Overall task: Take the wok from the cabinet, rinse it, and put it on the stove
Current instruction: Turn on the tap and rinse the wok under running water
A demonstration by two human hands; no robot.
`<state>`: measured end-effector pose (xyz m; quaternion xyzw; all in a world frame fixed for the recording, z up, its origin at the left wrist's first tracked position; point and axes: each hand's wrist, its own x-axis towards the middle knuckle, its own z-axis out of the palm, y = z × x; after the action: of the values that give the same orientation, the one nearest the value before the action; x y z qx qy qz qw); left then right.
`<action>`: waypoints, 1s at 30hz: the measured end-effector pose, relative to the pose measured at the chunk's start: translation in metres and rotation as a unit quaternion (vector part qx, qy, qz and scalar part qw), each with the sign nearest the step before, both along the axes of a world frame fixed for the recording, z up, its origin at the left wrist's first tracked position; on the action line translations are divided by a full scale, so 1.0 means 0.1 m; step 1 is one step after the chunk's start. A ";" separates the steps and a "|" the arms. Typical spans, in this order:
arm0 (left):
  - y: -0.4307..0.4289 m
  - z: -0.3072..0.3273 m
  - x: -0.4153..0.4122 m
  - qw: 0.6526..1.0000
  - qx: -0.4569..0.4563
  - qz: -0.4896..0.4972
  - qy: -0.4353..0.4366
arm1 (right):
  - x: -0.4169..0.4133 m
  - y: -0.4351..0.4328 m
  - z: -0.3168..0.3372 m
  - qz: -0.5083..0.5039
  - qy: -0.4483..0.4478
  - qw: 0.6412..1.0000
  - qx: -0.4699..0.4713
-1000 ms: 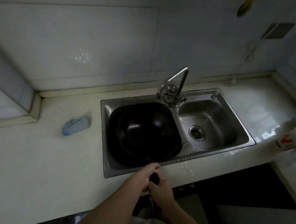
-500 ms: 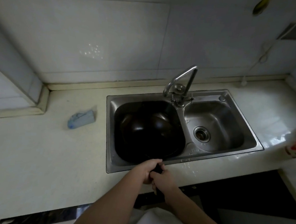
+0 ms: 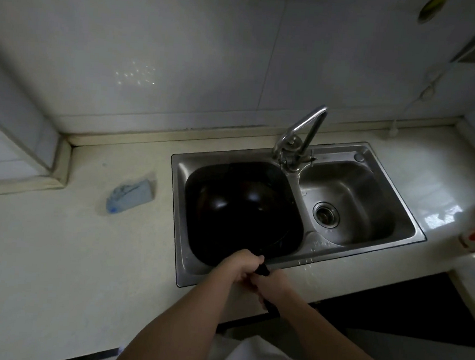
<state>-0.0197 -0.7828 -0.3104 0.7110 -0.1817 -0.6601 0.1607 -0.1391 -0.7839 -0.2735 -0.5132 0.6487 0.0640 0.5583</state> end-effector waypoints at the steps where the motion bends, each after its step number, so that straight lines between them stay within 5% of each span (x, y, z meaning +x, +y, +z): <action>1: -0.01 -0.01 0.02 0.999 -0.001 -0.025 -0.022 | 0.00 0.00 0.00 0.006 0.006 1.000 -0.001; 7: -0.09 0.03 0.04 0.970 -0.025 -0.192 -0.147 | 0.00 0.00 0.04 0.006 -0.010 1.000 0.009; 14: -0.23 -0.07 0.03 0.933 -0.047 -0.268 -0.235 | -0.08 -0.06 0.08 -0.003 -0.047 0.997 0.066; 17: -0.33 0.01 0.08 0.898 -0.037 -0.320 -0.299 | -0.23 -0.22 0.16 0.090 -0.004 0.996 0.014; 25: -1.03 0.31 -0.12 0.911 -0.151 -0.195 -0.332 | -0.48 -1.56 0.07 -0.053 -0.037 0.987 -0.148; 30: -1.63 0.39 -0.37 0.904 -0.157 -0.168 -0.360 | -0.47 -2.55 -0.03 -0.088 -0.098 0.986 -0.102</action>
<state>-0.0570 -0.9454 -0.2710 0.8247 -0.4455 -0.3391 0.0804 -0.1857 -1.0394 -0.2770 -0.5120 0.6368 -0.1021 0.5674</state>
